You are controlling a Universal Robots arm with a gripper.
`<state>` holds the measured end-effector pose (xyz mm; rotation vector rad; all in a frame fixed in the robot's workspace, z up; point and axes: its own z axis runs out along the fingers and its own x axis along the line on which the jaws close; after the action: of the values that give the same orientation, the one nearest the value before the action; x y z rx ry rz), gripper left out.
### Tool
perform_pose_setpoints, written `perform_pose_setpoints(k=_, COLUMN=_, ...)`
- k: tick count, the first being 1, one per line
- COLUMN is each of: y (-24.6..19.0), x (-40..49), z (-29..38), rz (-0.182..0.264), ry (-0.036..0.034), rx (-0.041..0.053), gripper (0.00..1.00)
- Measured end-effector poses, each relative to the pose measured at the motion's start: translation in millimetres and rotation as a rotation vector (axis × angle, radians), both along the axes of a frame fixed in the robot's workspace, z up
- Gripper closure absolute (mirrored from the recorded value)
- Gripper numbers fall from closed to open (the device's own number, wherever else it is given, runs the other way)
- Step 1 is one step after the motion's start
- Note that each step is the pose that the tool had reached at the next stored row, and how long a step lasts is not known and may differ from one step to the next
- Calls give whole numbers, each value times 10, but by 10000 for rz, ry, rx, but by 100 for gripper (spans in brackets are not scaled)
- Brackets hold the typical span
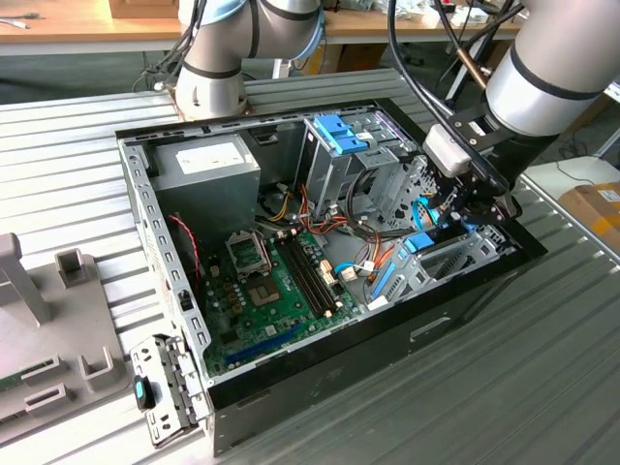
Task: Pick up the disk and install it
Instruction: 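Insert the second disk wire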
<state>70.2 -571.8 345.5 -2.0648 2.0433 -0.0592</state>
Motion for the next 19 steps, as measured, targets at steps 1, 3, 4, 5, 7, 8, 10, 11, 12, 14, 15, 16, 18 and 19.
perform_pose_setpoints(k=1, y=0, x=1, z=-8, rz=0, ry=0, rx=2, gripper=71)
perform_pose_setpoints(k=3, y=0, x=1, z=-10, rz=0, ry=0, rx=2, gripper=71)
perform_pose_setpoints(k=4, y=0, x=1, z=-11, rz=1, ry=0, rx=2, gripper=71)
perform_pose_setpoints(k=5, y=0, x=2, z=-12, rz=1, ry=0, rx=2, gripper=71)
perform_pose_setpoints(k=7, y=0, x=2, z=-14, rz=0, ry=0, rx=2, gripper=71)
perform_pose_setpoints(k=8, y=0, x=2, z=-15, rz=0, ry=0, rx=2, gripper=71)
perform_pose_setpoints(k=10, y=0, x=3, z=-17, rz=0, ry=0, rx=2, gripper=71)
perform_pose_setpoints(k=11, y=0, x=6, z=-15, rz=1, ry=4, rx=2, gripper=71)
perform_pose_setpoints(k=12, y=0, x=7, z=-1, rz=1, ry=5, rx=1, gripper=71)
perform_pose_setpoints(k=14, y=0, x=9, z=46, rz=-1, ry=5, rx=0, gripper=71)
perform_pose_setpoints(k=15, y=-2, x=12, z=67, rz=-2, ry=6, rx=2, gripper=71)
perform_pose_setpoints(k=16, y=-15, x=12, z=68, rz=-3, ry=6, rx=2, gripper=71)
perform_pose_setpoints(k=18, y=-36, x=12, z=65, rz=-3, ry=6, rx=3, gripper=71)
perform_pose_setpoints(k=19, y=-38, x=12, z=61, rz=-3, ry=5, rx=4, gripper=71)
